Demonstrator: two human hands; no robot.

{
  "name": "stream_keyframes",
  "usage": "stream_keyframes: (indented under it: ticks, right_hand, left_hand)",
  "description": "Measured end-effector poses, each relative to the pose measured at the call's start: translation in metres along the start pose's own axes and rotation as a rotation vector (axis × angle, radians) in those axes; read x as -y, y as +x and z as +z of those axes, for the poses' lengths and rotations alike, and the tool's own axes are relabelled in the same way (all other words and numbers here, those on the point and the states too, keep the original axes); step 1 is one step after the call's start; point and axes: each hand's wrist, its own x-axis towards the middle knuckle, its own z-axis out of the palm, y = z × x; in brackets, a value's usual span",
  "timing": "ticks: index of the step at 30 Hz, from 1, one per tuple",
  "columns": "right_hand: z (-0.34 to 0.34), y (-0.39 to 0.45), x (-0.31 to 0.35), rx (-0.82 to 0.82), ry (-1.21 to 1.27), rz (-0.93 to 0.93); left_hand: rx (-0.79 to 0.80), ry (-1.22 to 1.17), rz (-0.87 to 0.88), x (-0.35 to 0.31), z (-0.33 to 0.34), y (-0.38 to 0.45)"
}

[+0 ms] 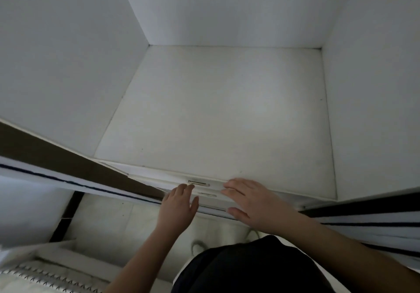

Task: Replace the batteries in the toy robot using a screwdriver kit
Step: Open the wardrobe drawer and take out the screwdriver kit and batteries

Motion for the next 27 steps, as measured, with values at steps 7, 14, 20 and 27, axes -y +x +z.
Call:
stream_keyframes:
  ticks: [7,14,20,27]
  right_hand:
    - [0.022,0.004,0.019,-0.083,-0.046,0.061]
    - [0.087,0.043,0.051,0.076,0.149,0.661]
    - [0.108,0.087,0.072,0.026,0.647,1.139]
    - [0.104,0.102,0.077,-0.212,1.143,1.341]
  left_hand:
    - [0.148,-0.252,-0.134,0.025,0.006,0.031]
    - [0.357,-0.564,-0.122,0.049,0.008,0.053]
    - [0.477,-0.704,-0.061,0.075,0.007,0.055]
    - [0.551,-0.786,-0.056,0.077,-0.001,0.059]
